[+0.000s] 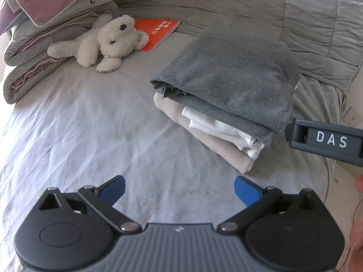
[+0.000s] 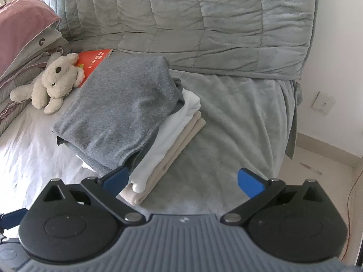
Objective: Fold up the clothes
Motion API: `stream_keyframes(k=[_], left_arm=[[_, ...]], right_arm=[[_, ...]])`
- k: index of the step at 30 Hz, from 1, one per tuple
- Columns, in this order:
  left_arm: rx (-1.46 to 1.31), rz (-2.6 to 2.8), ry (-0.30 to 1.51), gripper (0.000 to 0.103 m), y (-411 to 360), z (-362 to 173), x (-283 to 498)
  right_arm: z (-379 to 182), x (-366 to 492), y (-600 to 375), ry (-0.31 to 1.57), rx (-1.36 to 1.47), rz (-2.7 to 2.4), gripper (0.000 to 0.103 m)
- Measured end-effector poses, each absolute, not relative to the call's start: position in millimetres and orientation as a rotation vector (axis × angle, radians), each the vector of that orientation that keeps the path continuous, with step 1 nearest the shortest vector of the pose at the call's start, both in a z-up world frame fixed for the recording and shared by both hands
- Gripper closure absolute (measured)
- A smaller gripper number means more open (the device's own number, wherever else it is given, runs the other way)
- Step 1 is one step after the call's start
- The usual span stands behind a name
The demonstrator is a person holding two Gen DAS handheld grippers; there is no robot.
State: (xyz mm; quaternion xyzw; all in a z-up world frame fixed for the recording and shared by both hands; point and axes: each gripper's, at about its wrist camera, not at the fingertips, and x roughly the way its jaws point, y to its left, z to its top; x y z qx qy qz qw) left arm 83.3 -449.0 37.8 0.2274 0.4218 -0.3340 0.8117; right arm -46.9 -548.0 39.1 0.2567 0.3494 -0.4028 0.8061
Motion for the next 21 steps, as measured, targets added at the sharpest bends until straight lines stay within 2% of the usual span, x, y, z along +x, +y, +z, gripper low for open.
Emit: stream_keyframes(k=[21], left_arm=[[0.496, -0.722, 0.902, 0.001, -459.9, 36.3, 79.2]], right_arm=[[37.7, -50.1, -550.7, 0.747, 0.556, -0.859, 0.000]])
